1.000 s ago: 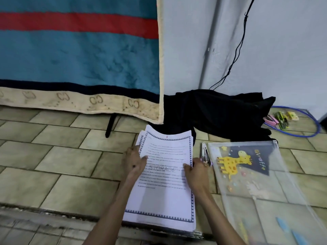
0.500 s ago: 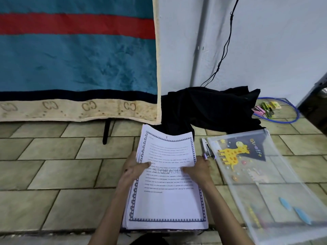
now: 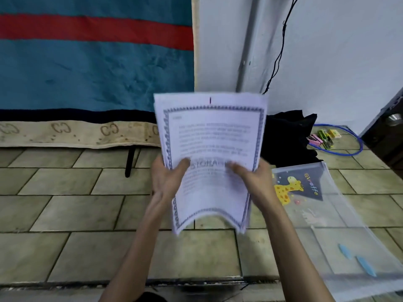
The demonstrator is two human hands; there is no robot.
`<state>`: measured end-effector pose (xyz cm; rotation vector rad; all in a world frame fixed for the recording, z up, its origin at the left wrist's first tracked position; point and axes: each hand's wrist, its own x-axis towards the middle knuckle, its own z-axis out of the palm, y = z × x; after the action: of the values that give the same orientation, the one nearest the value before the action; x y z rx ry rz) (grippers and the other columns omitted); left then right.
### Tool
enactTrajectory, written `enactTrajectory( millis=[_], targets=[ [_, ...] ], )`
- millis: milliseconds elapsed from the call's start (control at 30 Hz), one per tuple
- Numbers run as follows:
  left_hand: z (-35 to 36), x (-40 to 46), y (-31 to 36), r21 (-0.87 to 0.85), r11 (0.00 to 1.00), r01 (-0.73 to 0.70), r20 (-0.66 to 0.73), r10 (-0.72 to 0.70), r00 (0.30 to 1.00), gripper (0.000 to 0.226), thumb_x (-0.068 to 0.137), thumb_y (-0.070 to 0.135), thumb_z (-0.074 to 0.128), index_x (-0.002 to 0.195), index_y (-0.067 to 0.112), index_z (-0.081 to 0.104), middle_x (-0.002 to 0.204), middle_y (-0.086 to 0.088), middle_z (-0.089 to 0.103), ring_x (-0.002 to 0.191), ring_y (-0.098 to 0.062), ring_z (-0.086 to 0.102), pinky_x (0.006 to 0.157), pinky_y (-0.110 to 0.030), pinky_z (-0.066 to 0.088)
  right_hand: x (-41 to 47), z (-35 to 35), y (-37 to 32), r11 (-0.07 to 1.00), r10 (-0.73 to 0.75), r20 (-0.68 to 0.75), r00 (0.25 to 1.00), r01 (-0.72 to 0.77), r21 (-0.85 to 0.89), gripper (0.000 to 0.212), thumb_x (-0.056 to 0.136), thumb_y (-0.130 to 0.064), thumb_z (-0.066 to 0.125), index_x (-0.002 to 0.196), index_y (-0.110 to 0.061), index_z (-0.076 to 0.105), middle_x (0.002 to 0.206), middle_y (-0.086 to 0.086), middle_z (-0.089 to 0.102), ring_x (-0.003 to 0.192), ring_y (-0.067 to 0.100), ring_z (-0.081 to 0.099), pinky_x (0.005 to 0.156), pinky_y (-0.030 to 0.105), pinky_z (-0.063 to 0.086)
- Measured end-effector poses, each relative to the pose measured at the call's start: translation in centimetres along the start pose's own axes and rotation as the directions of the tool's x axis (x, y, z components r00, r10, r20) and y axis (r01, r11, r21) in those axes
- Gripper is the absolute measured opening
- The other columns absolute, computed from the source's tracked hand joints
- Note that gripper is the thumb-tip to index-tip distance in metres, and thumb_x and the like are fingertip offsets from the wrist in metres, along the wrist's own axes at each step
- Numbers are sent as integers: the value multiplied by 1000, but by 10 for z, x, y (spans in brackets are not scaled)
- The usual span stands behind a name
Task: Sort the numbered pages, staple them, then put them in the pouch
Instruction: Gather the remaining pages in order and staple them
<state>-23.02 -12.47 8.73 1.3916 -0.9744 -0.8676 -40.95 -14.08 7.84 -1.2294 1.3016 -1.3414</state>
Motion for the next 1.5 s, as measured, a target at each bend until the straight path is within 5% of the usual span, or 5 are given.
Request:
enactTrajectory(
  millis=[633,867,1300,1400,1500],
  targets=[
    [8,-14,-61,88,987,132,28,-135,990,20,75,13,76,91,18,65,78,11,63,76,-6,65,52,2,43,-21,-2,57,996,70,-65,995,-66,65,31,72,3,76,73,-25,64,67,-22,66,60,-14,62,57,7,51],
    [-9,-7,-59,306,943,129,262,-214,941,30,80,16,71,109,13,65,100,7,63,86,-9,60,58,-4,46,-18,-17,62,980,-101,-96,990,83,-179,34,90,-19,61,121,-26,47,98,-16,65,84,-7,63,65,9,47],
    [-5,-25,-100,741,592,316,30,-500,866,59,82,44,65,122,4,49,126,-12,56,111,-27,55,79,-27,43,-48,-9,112,247,-56,25,998,38,-968,20,65,-22,73,84,-24,73,98,17,61,82,38,61,62,41,52],
    [9,-32,-82,929,316,191,-90,-306,948,75,79,48,65,128,1,34,134,-17,39,122,-34,39,97,-39,39,-39,-26,102,446,-42,62,997,74,-892,25,90,-26,50,108,-24,67,117,11,51,110,33,48,88,43,40],
    [57,-36,-67,750,653,111,35,-207,978,68,88,35,59,140,4,26,142,-17,31,131,-35,31,105,-42,31,-15,-75,95,605,-67,-108,992,-46,-795,32,94,-24,45,124,-23,57,128,8,44,118,28,35,96,41,30]
  ],
)
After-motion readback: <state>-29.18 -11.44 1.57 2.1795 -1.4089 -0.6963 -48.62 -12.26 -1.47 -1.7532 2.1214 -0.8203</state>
